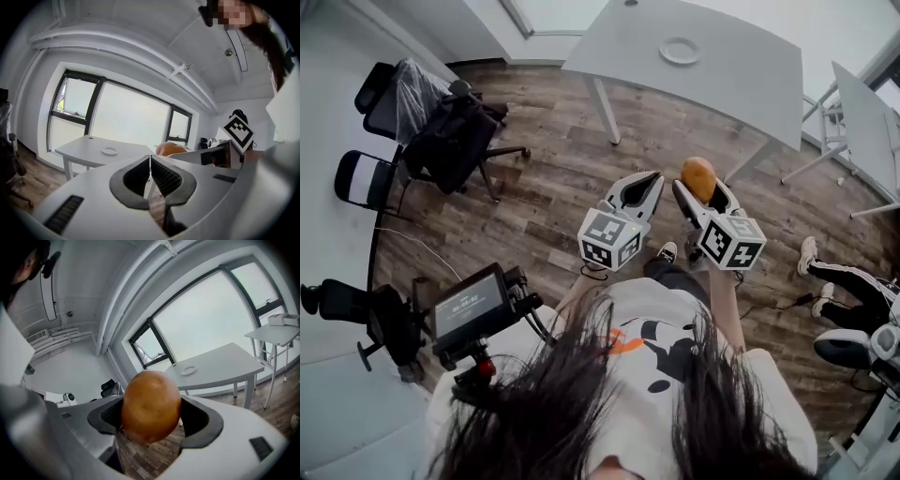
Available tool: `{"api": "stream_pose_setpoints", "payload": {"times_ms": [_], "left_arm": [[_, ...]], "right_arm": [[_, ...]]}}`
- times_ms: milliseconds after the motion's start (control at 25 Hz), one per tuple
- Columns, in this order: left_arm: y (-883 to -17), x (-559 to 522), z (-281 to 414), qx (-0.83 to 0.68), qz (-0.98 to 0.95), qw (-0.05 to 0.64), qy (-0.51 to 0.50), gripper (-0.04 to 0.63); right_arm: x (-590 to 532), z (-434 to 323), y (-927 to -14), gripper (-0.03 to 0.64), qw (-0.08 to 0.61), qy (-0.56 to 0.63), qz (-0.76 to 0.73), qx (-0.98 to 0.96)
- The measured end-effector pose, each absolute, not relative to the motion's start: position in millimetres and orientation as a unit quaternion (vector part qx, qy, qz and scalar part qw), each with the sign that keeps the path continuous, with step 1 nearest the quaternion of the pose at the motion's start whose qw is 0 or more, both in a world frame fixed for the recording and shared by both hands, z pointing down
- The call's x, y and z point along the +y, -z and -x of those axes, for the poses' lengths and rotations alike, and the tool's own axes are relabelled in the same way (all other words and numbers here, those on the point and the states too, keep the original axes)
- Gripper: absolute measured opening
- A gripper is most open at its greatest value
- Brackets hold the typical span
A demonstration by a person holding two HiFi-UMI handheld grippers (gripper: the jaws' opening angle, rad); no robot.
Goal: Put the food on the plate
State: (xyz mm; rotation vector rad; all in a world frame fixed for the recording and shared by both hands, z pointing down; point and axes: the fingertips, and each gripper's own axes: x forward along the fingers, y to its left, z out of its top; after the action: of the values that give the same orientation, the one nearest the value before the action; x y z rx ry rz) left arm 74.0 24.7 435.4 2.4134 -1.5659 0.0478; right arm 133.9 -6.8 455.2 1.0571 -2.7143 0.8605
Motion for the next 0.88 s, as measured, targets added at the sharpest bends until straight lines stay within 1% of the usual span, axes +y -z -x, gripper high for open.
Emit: {"api": "stream_pose_setpoints", "payload": {"times_ms": [400,680,880], "left_arm": [[-436,-81,-82,-0.533,-0.837,0.12,-0.027,0.011],[-433,-104,-74,-0.532,-0.839,0.106,-0.052,0.011],[-436,-129,-60,-0.535,-0.834,0.127,-0.04,0.011]], "right_arm": [[-111,-139,-461,0.345,0.038,-0.286,-0.346,-0.893],[-149,-130,-463,0.345,0.05,-0.297,-0.343,-0.89],[-170,-118,-467,0.345,0.064,-0.303,-0.338,-0.889]]}}
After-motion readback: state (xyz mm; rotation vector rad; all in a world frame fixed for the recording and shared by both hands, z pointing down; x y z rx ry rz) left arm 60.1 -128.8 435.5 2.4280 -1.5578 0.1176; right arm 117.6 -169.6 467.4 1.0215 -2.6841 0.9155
